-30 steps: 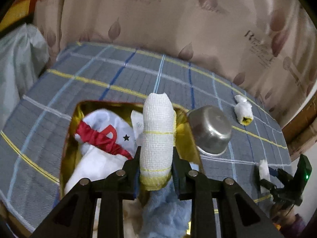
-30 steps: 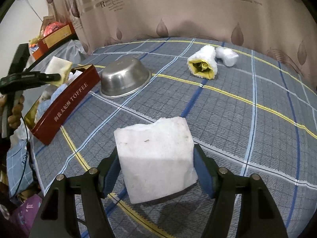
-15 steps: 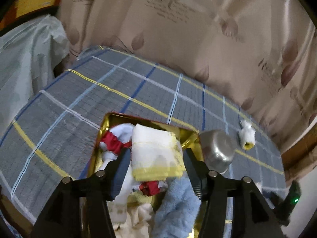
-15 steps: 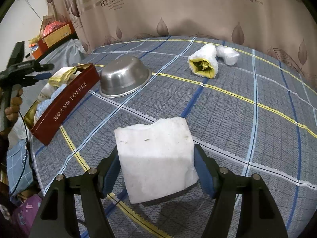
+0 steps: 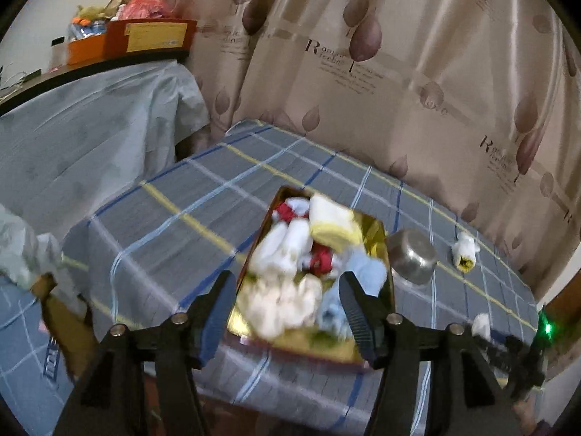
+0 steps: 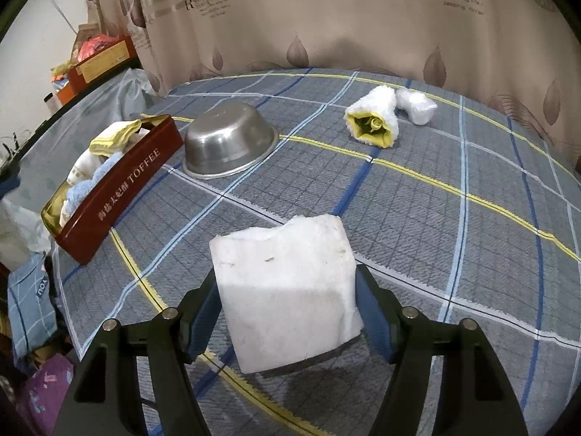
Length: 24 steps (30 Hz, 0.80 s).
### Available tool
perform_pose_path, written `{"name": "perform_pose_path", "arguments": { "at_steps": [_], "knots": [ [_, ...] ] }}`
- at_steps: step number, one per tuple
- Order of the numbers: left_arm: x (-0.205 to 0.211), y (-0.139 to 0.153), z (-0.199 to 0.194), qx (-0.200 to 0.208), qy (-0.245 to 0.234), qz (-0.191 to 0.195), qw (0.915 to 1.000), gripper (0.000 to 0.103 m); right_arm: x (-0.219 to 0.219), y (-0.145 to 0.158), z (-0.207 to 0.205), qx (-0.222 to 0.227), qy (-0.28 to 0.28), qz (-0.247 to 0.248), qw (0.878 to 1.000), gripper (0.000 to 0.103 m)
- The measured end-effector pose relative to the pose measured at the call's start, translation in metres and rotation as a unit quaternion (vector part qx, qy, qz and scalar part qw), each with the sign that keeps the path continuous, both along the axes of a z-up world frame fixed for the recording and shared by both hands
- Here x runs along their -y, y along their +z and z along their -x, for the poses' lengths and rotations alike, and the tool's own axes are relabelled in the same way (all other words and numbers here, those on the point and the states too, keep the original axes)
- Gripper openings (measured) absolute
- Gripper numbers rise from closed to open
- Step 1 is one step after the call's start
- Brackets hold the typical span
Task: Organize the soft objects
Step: 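Carry the white foam block into the gold tin and open the right tool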
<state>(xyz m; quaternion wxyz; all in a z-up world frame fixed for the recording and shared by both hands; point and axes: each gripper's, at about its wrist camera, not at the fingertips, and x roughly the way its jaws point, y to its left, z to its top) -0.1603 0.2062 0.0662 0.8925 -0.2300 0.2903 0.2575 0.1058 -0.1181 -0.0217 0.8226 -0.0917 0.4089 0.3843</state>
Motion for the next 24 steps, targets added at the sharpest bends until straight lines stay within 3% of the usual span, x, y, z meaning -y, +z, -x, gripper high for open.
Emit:
{"name": "perform_pose_path", "arguments": {
  "at_steps": [6,13,24],
  "knots": [
    [0.016,-0.017,0.003,-0.044,-0.009,-0.045,0.9980,0.061,-0.025,0.026,0.018,0.009,0.023,-0.013,1.000,0.066],
    [0.024,-0.030,-0.009,-0.085,-0.043,-0.068,0.9932,0.061,-0.108,0.062,0.055,0.015,0.108,-0.040,0.993,0.066],
    [0.014,-0.033,-0.011,-0.112,-0.034,-0.070,0.9907,0.061,-0.233,0.059,0.091,0.009,0.202,-0.015,0.979,0.067]
  ]
}}
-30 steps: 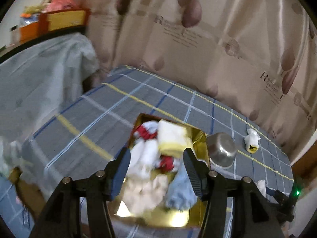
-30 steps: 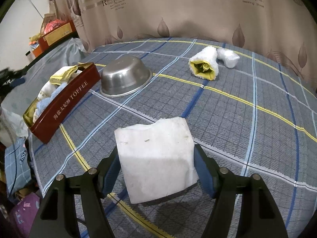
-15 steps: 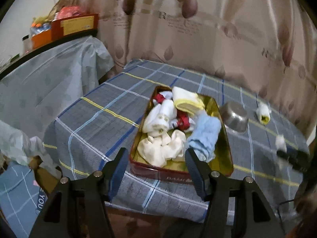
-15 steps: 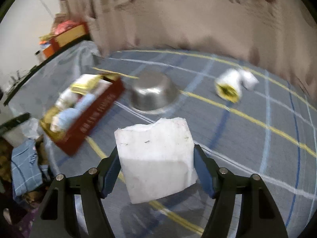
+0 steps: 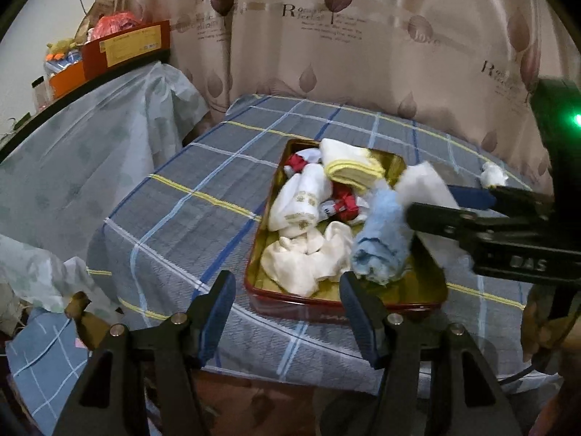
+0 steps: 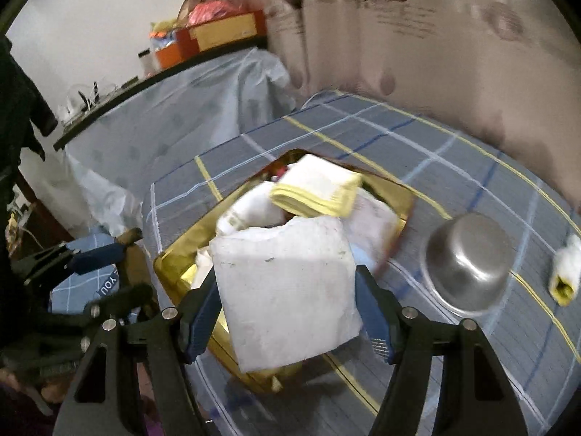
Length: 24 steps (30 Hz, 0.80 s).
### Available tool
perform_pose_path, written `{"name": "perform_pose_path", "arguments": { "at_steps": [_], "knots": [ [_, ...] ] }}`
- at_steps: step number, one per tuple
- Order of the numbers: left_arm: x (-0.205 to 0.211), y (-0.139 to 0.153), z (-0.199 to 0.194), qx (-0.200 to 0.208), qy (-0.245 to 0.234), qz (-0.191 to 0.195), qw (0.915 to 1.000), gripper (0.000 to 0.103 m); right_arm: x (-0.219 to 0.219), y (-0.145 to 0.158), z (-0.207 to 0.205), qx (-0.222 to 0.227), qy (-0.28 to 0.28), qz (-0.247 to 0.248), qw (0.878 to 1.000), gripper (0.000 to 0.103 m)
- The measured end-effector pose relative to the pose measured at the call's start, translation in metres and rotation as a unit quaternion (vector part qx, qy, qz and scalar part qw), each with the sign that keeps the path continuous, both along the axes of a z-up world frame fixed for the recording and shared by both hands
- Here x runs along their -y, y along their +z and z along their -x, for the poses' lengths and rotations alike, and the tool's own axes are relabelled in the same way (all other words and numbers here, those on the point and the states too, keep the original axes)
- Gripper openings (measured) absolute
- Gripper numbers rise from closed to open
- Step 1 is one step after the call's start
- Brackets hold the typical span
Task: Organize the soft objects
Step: 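Carry the white foam block into the gold tin and open the right tool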
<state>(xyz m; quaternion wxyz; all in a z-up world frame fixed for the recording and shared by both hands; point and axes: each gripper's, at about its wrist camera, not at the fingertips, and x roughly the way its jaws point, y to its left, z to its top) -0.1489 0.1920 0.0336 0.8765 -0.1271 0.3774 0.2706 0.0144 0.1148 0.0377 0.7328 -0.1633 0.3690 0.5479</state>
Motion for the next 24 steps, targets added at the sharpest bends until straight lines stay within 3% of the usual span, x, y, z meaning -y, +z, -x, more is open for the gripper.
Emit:
{"name": "perform_pose_path", "arguments": {
  "at_steps": [12,24],
  "knots": [
    [-0.010,-0.005,-0.001,-0.013,0.005,0.022,0.9997,0.061,-0.042,-0.017,0.003,0.001,0.017,0.041,0.999,0.067],
    [-0.015,-0.009,-0.002,-0.021,0.011,0.030,0.9993,0.061,-0.056,-0.034,0.004,0.002,0.030,0.073,0.997,0.069]
  ]
}}
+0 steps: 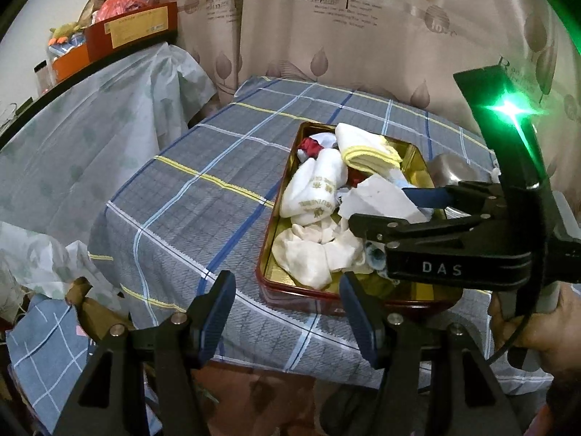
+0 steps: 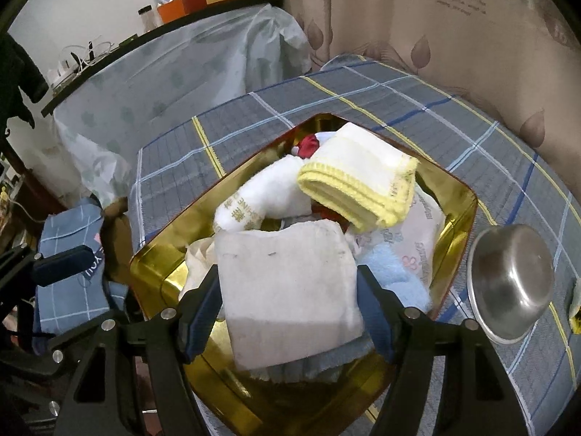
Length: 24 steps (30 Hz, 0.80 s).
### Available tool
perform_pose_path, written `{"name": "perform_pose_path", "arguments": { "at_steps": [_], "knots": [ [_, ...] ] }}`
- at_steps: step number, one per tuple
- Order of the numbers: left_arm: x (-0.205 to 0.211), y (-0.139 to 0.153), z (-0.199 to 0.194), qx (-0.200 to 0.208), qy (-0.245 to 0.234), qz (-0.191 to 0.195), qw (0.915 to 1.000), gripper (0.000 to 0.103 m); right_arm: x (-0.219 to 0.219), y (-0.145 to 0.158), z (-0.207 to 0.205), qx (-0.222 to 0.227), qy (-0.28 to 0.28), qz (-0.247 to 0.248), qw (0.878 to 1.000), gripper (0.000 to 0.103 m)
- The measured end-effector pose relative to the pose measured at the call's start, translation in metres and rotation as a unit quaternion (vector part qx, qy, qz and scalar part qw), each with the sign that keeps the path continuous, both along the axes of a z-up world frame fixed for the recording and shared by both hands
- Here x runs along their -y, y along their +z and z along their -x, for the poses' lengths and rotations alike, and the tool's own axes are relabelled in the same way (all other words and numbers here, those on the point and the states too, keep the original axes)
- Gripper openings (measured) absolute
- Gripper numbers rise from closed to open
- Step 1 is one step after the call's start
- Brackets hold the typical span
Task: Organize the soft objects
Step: 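Carry the white foam block into the gold tin and open the right tool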
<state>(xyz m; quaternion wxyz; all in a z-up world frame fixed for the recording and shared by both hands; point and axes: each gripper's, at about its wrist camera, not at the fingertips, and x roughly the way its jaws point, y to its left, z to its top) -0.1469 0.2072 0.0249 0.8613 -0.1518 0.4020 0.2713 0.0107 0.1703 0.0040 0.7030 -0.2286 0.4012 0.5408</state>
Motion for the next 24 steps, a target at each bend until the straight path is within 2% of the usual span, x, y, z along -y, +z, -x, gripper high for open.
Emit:
{"name": "perform_pose_path", "arguments": {
  "at_steps": [10,12,13,17,21,24],
  "knots": [
    [-0.001,-0.003,-0.001,-0.009,0.005,0.002,0.9999,0.061,-0.013,-0.007,0.010,0.027,0.017,0.018,0.999,0.071],
    [-0.002,-0.003,-0.001,-0.009,0.005,0.004,0.9999,0.061,-0.014,-0.007,0.011,0.028,0.019,0.017,0.999,0.075],
    [-0.003,-0.004,-0.001,-0.010,0.005,0.005,0.9999,0.061,-0.013,-0.006,0.011,0.030,0.016,0.014,0.999,0.076],
    [-0.002,-0.005,-0.002,-0.017,0.006,0.001,0.9998,0.061,-0.009,-0.001,0.006,0.016,0.006,-0.006,1.000,0.091],
    [-0.002,-0.005,-0.003,-0.018,0.007,0.000,0.9998,0.061,-0.001,0.004,0.005,0.015,0.000,-0.027,1.000,0.092],
    [-0.003,-0.006,-0.003,-0.018,0.007,0.001,0.9998,0.061,0.014,0.016,0.003,0.015,-0.011,-0.066,0.998,0.093]
  ]
}}
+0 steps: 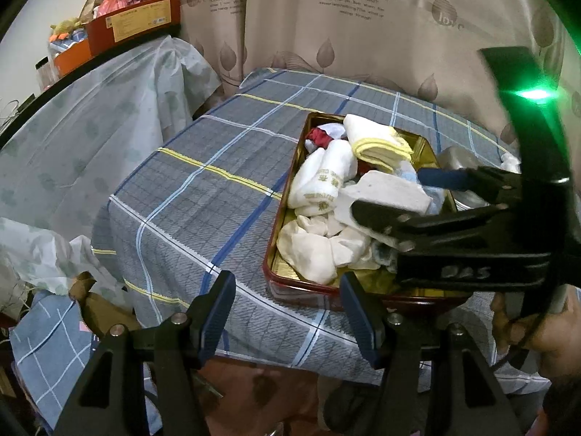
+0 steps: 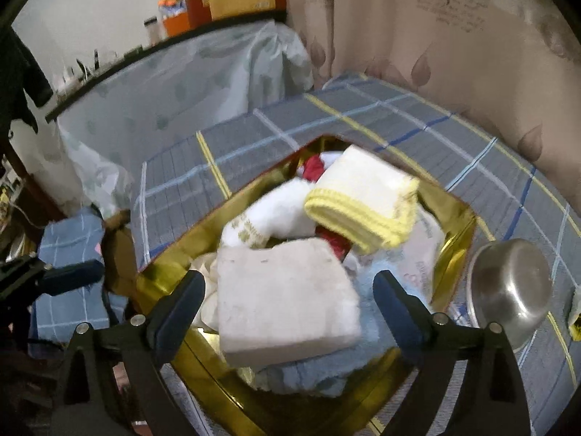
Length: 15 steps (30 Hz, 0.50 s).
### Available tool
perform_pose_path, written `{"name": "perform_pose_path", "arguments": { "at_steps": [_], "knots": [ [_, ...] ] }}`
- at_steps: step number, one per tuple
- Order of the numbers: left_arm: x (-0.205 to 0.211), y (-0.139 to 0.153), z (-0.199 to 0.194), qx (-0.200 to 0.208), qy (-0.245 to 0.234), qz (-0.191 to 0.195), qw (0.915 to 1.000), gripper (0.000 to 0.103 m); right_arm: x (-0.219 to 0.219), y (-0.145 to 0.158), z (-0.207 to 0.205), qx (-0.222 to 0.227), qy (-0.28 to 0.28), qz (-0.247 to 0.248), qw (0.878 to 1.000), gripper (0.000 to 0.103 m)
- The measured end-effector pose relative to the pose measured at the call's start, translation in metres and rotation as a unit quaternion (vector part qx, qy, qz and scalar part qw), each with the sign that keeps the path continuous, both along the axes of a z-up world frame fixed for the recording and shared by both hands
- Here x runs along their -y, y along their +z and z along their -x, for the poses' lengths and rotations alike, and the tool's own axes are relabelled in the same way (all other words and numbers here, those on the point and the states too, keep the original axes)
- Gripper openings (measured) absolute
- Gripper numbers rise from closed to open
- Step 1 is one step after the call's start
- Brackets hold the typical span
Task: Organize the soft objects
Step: 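Carry the white foam block into the gold tin and open the right tool, then grasp the white fuzzy sock with left while right reaches toward the plastic bag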
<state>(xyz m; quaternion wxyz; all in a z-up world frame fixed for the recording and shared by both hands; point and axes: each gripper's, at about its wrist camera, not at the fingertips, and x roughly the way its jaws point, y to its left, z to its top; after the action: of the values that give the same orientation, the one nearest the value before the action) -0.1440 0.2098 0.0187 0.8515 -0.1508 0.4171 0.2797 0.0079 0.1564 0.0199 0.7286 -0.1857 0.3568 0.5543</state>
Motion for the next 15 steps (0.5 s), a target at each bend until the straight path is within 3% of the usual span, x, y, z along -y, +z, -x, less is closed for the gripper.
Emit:
{"name": "perform_pose_path", "arguments": {
  "at_steps": [3,6,11,15],
  "knots": [
    [0.000,0.000,0.000,-0.002,0.002,0.000,1.0000,0.061,0.024,0.012,-0.004,0.002,-0.023,-0.042,0.999,0.093],
    [-0.001,-0.001,0.000,-0.004,0.006,-0.006,1.0000,0.061,0.060,0.015,-0.015,0.009,-0.071,-0.068,0.995,0.102],
    [-0.001,-0.002,0.002,-0.005,0.008,-0.004,0.9999,0.061,0.134,-0.013,-0.049,0.018,-0.170,-0.037,0.985,0.102],
    [0.003,-0.002,0.001,-0.009,0.006,-0.011,0.9999,0.061,0.203,-0.043,-0.080,0.031,-0.254,0.017,0.967,0.102]
  ]
}}
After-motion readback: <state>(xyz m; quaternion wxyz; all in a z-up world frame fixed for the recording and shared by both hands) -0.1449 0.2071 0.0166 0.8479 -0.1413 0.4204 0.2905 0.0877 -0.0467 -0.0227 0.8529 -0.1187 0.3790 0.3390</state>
